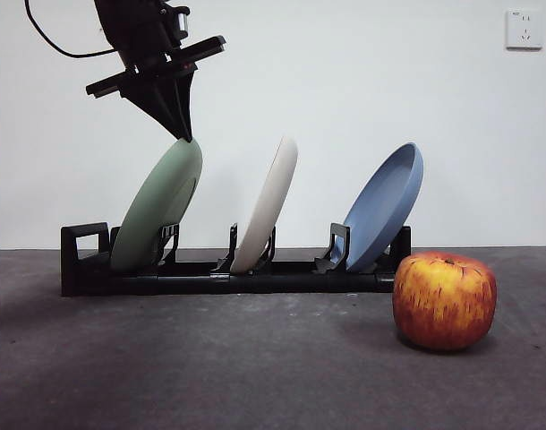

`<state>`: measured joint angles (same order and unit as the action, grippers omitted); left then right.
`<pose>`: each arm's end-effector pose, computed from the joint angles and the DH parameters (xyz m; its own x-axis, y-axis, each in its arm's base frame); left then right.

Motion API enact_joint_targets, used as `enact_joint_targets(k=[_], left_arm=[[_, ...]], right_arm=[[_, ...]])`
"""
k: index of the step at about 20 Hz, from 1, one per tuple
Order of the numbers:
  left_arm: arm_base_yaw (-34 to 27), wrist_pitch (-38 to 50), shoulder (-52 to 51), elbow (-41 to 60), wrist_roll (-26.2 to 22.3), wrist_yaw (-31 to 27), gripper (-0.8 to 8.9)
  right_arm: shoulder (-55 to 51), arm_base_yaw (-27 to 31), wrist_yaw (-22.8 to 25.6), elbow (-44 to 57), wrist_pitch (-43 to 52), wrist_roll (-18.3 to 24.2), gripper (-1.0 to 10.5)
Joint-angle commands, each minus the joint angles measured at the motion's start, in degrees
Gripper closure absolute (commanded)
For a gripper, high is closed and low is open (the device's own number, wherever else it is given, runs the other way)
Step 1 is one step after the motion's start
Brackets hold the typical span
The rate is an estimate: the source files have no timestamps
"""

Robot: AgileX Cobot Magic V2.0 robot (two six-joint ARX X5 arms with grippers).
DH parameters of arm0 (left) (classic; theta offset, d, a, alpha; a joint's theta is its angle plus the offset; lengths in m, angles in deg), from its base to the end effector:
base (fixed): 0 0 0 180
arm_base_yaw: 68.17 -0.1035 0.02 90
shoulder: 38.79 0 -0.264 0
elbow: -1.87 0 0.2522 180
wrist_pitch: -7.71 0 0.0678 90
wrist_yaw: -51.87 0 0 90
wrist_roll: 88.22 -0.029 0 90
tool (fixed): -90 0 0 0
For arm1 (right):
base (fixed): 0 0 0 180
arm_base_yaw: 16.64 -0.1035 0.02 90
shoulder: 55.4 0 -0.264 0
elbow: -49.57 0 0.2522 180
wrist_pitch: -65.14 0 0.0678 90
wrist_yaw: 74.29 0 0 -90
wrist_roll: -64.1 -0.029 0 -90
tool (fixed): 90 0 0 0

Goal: Take the green plate from the plate rack,put the plate on the table,take the apple from the table,put the apple in the plate

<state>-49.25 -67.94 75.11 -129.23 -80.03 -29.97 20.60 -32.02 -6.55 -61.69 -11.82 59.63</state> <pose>0.3944 -0.1396 0.3372 0.4439 -0.3022 -0.8436 0.2724 0.9424 -0.1943 0.2215 0.0723 0.4423 0.5658 0.5485 -0.6157 -0.4666 0.8286 0.3094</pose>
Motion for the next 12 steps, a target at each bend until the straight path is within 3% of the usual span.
enact_joint_targets(k=[1,5,12], left_arm=[[-0.09,0.92,0.48,-0.39,-0.33,0.33,8.26],[0.15,0.35,0.48,-4.79,0.11,2.86,8.26],[2.47,-6.25,0.46,-24.81,0.11,2.69,8.26]], right_arm=[[0.35,-0.09,0.24,-0.28,0.15,0.26,3.5],[0.35,-0.09,0.22,-0.28,0.15,0.26,3.5],[0.35,-0.09,0.24,-0.28,0.2,0.26,3.5]])
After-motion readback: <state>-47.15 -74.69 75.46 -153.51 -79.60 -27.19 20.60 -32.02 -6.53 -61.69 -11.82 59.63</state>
